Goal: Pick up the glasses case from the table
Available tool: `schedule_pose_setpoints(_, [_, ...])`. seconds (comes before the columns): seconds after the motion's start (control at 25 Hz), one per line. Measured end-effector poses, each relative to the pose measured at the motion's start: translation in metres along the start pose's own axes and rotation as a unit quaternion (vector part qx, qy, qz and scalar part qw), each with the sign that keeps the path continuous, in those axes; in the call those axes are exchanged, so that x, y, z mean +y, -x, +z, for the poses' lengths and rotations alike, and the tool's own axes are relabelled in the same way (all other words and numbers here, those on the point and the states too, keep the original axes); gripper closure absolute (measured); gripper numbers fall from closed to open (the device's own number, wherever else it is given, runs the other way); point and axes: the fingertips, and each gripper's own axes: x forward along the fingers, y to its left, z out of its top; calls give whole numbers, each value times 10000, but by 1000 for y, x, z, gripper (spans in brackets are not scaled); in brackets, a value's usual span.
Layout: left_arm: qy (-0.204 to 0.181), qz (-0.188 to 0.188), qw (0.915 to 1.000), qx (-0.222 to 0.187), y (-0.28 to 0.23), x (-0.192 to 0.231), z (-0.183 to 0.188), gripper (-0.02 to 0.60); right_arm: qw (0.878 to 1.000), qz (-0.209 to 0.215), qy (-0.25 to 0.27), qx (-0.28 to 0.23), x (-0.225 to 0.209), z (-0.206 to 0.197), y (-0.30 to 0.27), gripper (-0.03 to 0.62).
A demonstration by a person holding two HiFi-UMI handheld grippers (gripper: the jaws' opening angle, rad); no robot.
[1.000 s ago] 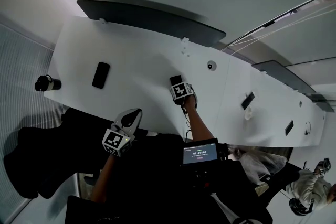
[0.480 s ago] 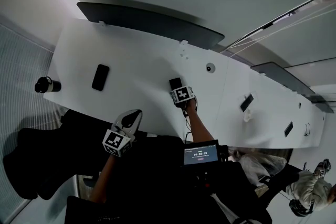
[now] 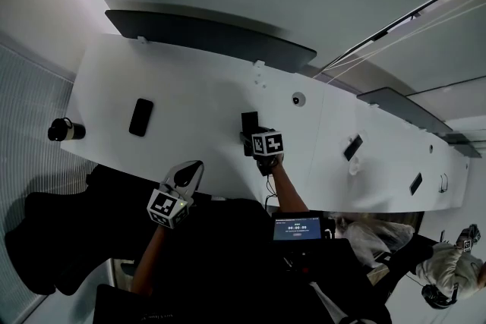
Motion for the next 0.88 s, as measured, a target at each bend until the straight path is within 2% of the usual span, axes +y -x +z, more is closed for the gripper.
schedule_pose_setpoints(0.12, [-73,-54,10000,7,-4,3,4,575,9937,475,-145,-1001,21,43,43,270])
schedule_pose_setpoints(0.24, [-149,-87,9998,-27,-10,8,15,575,9744,839,235,-2075,51,85,104,270])
schedule_pose_setpoints(0.32, [-212,-113,9997,-58,-12,14,20,575,9514,1073,576,-2828,76,104,147,270])
schedule_pose_setpoints(0.44, [-289,-114,9995,-89,-16,21,25,575,8988,1389,992,-4038,110,115,215,270])
schedule_pose_setpoints(0.52, [-385,-187,9990,-115,-20,21,27,575,8681,1516,925,-4634,122,114,257,270])
schedule_pose_setpoints(0.6, [-417,-274,9987,-107,-27,17,28,575,8495,1648,660,-4967,124,108,287,270])
schedule_pose_setpoints(0.64, [-418,-331,9985,-96,-31,13,28,575,8448,1687,597,-5043,124,105,296,270])
schedule_pose_setpoints(0.72, [-440,-482,9978,-69,-36,7,26,575,8446,1640,722,-5046,125,96,302,270])
schedule_pose_setpoints(0.88, [-671,-866,9940,-14,-37,-5,25,575,8645,1472,1204,-4652,125,76,271,270])
